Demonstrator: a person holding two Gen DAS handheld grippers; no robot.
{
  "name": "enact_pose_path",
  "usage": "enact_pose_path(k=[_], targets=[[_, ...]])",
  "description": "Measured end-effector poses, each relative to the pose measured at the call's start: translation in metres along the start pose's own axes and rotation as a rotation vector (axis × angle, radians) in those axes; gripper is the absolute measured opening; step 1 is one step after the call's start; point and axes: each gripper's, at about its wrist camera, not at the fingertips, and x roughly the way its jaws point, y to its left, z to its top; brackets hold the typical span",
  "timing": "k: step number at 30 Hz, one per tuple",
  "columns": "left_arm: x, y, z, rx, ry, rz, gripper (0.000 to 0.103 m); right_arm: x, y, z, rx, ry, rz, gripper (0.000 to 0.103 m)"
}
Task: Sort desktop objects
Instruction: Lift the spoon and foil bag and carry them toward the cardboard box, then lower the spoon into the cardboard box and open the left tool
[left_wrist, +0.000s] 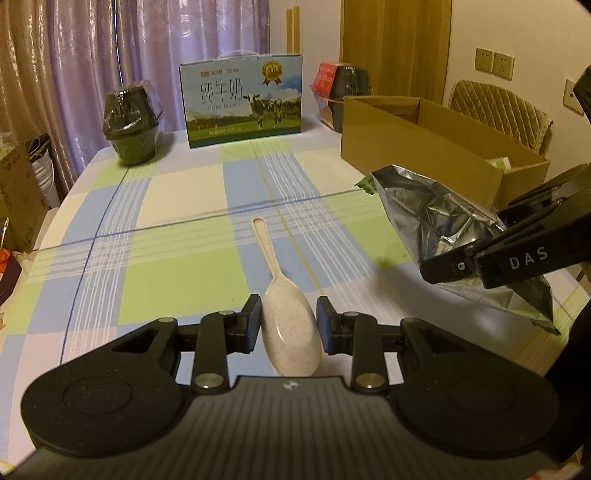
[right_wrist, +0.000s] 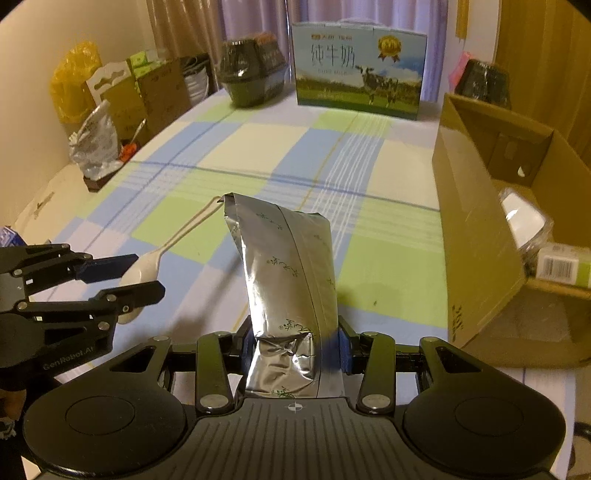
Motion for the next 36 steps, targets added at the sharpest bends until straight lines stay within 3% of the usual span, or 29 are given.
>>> enact_pose_path(k=[9, 18, 28, 36], targets=[[-0.016, -0.008, 0.023, 0.015, -0.044, 0.005, 0.027, -0.031, -0.006, 0.016, 0.017, -0.067, -0.001, 0.04], [-0.023, -0.037, 0.053, 0.049, -0.087, -0.035, 0.027, -0.072, -0.037, 0.036, 0.072, -0.137, -0.018, 0.04], [-0.006, -0.094, 0.115, 0.092, -0.152, -0.132, 0.027, -0.115, -0.114, 0.064, 0.118, -0.207, -0.121, 0.04], [0.024, -0.144, 0.164, 0.117, -0.178, -0.21, 0.027, -0.116, -0.184, 0.069, 0.191, -0.2, -0.193, 0.04]])
